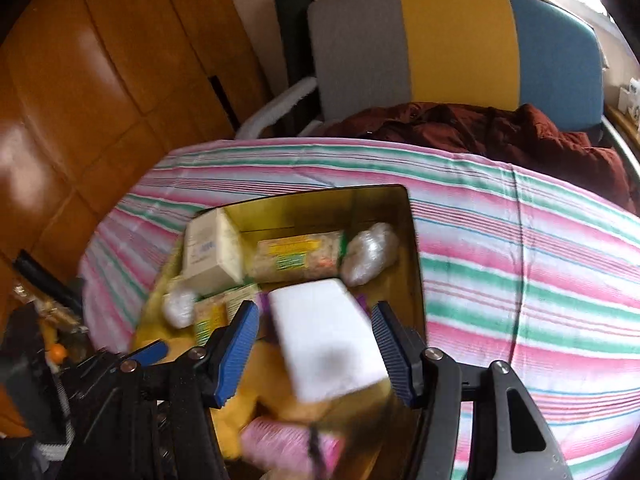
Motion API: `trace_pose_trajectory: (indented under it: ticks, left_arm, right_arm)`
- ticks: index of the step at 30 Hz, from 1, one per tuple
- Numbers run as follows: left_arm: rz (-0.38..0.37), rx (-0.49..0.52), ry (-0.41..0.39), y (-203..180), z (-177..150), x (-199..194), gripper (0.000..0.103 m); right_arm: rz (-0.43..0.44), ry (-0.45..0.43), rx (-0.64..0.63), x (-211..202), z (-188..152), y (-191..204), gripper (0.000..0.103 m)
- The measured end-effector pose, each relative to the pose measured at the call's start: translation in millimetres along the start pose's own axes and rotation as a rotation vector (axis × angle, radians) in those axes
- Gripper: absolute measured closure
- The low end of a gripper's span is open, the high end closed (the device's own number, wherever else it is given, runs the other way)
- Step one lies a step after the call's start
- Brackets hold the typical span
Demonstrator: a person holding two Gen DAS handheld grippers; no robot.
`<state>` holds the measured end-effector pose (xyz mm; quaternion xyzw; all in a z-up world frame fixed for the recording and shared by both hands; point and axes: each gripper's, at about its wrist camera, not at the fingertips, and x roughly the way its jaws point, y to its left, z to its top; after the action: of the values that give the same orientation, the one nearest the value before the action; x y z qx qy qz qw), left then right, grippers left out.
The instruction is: Organize objects
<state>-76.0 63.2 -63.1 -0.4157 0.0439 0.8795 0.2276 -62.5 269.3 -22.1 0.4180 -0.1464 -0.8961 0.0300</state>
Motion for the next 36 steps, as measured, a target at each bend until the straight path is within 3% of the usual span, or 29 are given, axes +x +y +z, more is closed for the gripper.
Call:
trace_pose_trajectory:
  ticks: [4,11,15,24,30,36]
  left_arm:
    - [0.009,-0.018,-0.033,6,-4,-16,0.03]
    - [0.02,-0.05,-0.109,13,-4,-49,0.007]
    - [0.032,-0.05,-0.132,10,-3,-60,0.0]
    - [0.092,-0.069,-0.165,5,-2,-79,0.0]
    - [0.204,-0.066,-0.17,2,-5,-83,0.0]
    - [0.181,-0.083,-0.167,-2,-13,-87,0.0]
  right_arm:
    - [0.018,0.017,-0.03,0,-12,11,0.043]
    - [-0.063,0.089,-0.062,35,-17,11,0.044]
    - [-0.058,0.056,-0.06,22,-17,15,0.044]
    - [-0.087,-0.008,-0.087,-18,-34,34,0.043]
    - [-0.142,-0.048,-0.075,-33,-54,42,0.043]
    - [-0.258,-0.1,-0.066,-45,-77,43,0.042]
